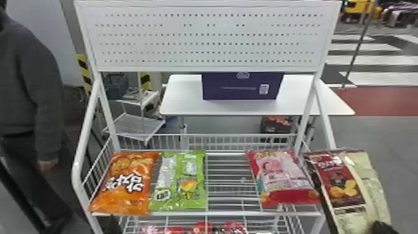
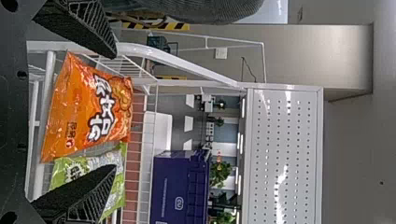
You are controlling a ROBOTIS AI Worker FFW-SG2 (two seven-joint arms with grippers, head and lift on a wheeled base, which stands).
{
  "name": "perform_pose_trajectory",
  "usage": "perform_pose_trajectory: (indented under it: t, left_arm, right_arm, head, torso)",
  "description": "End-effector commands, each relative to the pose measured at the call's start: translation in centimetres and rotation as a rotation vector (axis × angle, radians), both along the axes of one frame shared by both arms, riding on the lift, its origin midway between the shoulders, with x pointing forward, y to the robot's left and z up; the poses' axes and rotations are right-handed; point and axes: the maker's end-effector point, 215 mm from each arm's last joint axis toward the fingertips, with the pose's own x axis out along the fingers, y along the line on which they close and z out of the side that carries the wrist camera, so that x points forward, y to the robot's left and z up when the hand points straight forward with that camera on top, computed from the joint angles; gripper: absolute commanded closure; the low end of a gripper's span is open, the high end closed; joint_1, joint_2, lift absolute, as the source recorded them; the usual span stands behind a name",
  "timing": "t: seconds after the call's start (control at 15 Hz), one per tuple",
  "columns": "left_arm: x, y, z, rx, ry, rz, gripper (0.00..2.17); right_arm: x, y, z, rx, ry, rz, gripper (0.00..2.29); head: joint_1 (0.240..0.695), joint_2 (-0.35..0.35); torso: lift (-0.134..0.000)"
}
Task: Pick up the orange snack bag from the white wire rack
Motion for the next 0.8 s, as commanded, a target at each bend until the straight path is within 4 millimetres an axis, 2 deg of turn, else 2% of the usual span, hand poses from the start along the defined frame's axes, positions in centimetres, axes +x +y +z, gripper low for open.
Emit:
perform_pose_trajectory:
  t: [0.0, 0.53, 0.6, 0.73]
  left_arm:
    - [0.0, 0.0, 0.0, 0.001, 0.0, 0.0, 0.04]
    - [0.3, -0.2, 0.1, -0.003, -0.004, -0.008, 0.04]
    - [1.1, -0.6, -0.4, 0.004, 0.006, -0.021, 0.04]
    - [4.5, -2.3, -4.1, 0.038, 0.105, -0.058, 0.08]
  right_arm:
    - [0.0, 0.0, -0.1, 0.0, 0.003, 0.0, 2.26]
    - [0.1, -0.1, -0.1, 0.002, 0.001, -0.001, 2.26]
    - [0.2, -0.1, -0.1, 0.002, 0.001, -0.002, 2.26]
    - [0.2, 0.0, -0.2, 0.004, 0.002, 0.0, 2.26]
  head:
    - [0.499, 0.0]
    - [0.499, 0.0]
    - [0.499, 0.0]
    - [0.499, 0.0]
  torso:
    - [0.0]
    - [0.0]
    - [0.0]
    - [0.0]
